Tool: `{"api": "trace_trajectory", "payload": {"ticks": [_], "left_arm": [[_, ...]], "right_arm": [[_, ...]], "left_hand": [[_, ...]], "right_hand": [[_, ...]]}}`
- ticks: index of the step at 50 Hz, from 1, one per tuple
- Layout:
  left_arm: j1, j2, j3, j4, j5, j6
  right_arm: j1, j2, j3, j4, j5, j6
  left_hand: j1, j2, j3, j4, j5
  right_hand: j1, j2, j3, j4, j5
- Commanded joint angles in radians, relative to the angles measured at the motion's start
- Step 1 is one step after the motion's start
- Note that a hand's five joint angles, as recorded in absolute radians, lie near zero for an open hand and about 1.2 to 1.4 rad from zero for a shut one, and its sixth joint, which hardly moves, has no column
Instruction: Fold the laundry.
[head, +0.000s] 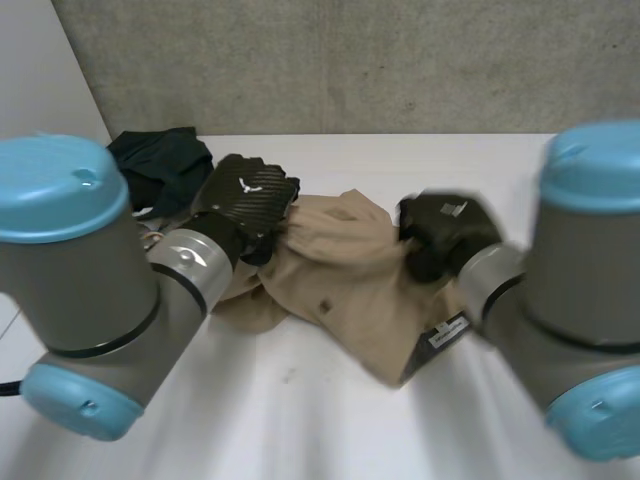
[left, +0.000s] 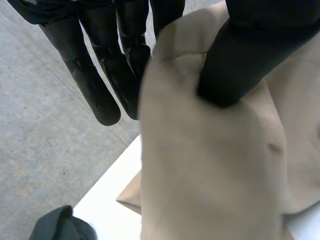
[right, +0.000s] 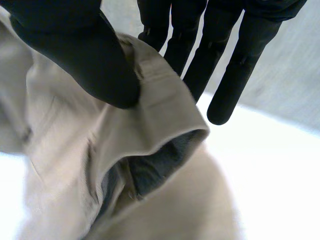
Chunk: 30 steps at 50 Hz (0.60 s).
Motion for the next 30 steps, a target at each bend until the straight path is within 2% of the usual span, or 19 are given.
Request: {"api": "trace_trajectory", "payload": {"ticks": [1,3,4,7,14,18,20,22,25,26,27,30], "left_arm": [[0.004,0.037,-0.080,0.001,0.004,-0.021],[0.007,0.019,-0.099,-0.001,0.007,-0.038],[0.006,-0.022,-0.114,0.001,0.010,-0.050],[0.000,-0.130,-0.119,0.002,0.016,-0.058],[0.007,-0.242,-0.041,0.045,0.008,-0.046],[0.029,-0.256,0.077,0.119,0.010,-0.024],[0.066,-0.270,0.174,0.182,0.013,0.020],[0.098,-0.268,0.259,0.264,0.016,0.084],[0.110,-0.267,0.353,0.444,0.031,0.157],[0.112,-0.265,0.367,0.496,0.037,0.163],[0.118,-0.261,0.387,0.606,0.051,0.157],[0.107,-0.254,0.377,0.735,0.083,0.138]], "right_arm": [[-0.024,-0.040,0.003,-0.017,0.025,-0.404],[-0.024,-0.033,0.018,-0.023,0.022,-0.405],[-0.024,-0.027,0.021,-0.022,0.022,-0.405],[-0.023,0.037,0.029,-0.025,0.024,-0.410],[-0.020,0.174,-0.020,-0.042,0.027,-0.430],[-0.020,0.252,-0.146,-0.149,0.031,-0.454],[-0.021,0.259,-0.198,-0.192,0.033,-0.474],[-0.023,0.263,-0.327,-0.346,0.031,-0.531],[-0.024,0.259,-0.393,-0.517,0.031,-0.569],[-0.026,0.251,-0.420,-0.646,0.028,-0.597],[-0.026,0.248,-0.425,-0.717,0.022,-0.606],[-0.031,0.228,-0.430,-0.922,0.008,-0.639]], "left_hand": [[0.253,0.194,0.199,0.193,0.233],[0.166,0.106,0.111,0.105,0.145],[0.046,-0.014,-0.008,-0.014,0.025],[-0.099,-0.159,-0.153,-0.159,-0.119],[-0.108,-0.168,-0.162,-0.168,-0.128],[0.021,-0.039,-0.033,-0.039,0.001],[0.077,0.017,0.022,0.017,0.056],[0.138,0.078,0.084,0.078,0.118],[0.189,0.129,0.134,0.128,0.168],[0.186,0.126,0.131,0.125,0.165],[0.186,0.126,0.131,0.125,0.165],[0.186,0.126,0.131,0.125,0.165]], "right_hand": [[0.300,0.229,0.228,0.201,0.222],[0.300,0.229,0.228,0.201,0.222],[0.300,0.229,0.228,0.201,0.222],[0.300,0.229,0.228,0.201,0.222],[0.300,0.229,0.228,0.201,0.222],[0.300,0.229,0.228,0.201,0.222],[0.300,0.229,0.228,0.201,0.222],[0.300,0.229,0.228,0.201,0.222],[0.300,0.229,0.228,0.201,0.222],[0.300,0.229,0.228,0.201,0.222],[0.300,0.229,0.228,0.201,0.222],[0.300,0.229,0.228,0.201,0.222]]}}
